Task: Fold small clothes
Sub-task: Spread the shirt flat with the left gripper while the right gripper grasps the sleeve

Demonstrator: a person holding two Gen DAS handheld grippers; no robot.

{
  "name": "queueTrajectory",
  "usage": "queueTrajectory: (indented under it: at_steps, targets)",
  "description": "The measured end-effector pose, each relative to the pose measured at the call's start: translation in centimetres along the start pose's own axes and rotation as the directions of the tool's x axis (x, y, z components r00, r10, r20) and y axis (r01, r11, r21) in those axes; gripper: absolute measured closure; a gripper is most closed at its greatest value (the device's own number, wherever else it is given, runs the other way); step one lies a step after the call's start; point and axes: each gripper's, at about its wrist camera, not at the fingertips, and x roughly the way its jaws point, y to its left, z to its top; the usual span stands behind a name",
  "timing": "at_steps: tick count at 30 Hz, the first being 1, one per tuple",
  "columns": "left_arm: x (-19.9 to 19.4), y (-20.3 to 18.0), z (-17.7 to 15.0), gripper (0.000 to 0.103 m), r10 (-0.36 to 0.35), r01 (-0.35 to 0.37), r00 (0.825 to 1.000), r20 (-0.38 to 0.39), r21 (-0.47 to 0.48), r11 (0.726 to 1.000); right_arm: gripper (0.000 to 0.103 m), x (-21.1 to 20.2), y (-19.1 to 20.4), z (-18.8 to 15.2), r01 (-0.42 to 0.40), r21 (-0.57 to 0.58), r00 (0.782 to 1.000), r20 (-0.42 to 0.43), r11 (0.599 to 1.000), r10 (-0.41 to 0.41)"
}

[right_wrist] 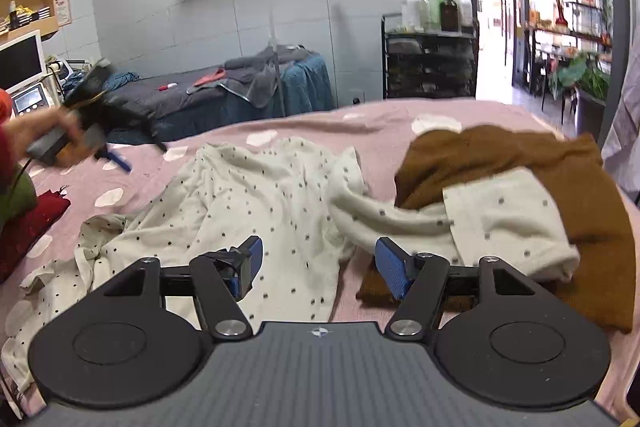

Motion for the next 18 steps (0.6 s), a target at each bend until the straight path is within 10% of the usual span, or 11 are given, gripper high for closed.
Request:
queueTrajectory:
  at_steps: [8, 13, 18]
  targets:
    - [0.8, 2.0, -5.1, 0.053, 0.054, -0.055, 0.998, 0.019, 0.057, 0.997, 0.001, 0.4, 1.0, -0.7, -0.043, 0.037, 0.999, -0.027, 0.998, 0.044]
    - [0.9, -1.6, -5.8, 0.097, 0.078, -0.084, 0.996, 0.041, 0.168, 0.982, 0.001, 0.1, 1.9, -1.0, -0.031, 0.003, 0.999, -0.029, 1.000, 0.031]
    - [-3.5, 0.1, -5.2, 0.097, 0.265, -0.292, 0.932, 0.248, 0.080, 0.953, 0.001, -0.4, 1.6, -1.0, -0.010, 0.005, 1.000, -0.029, 1.000, 0.010]
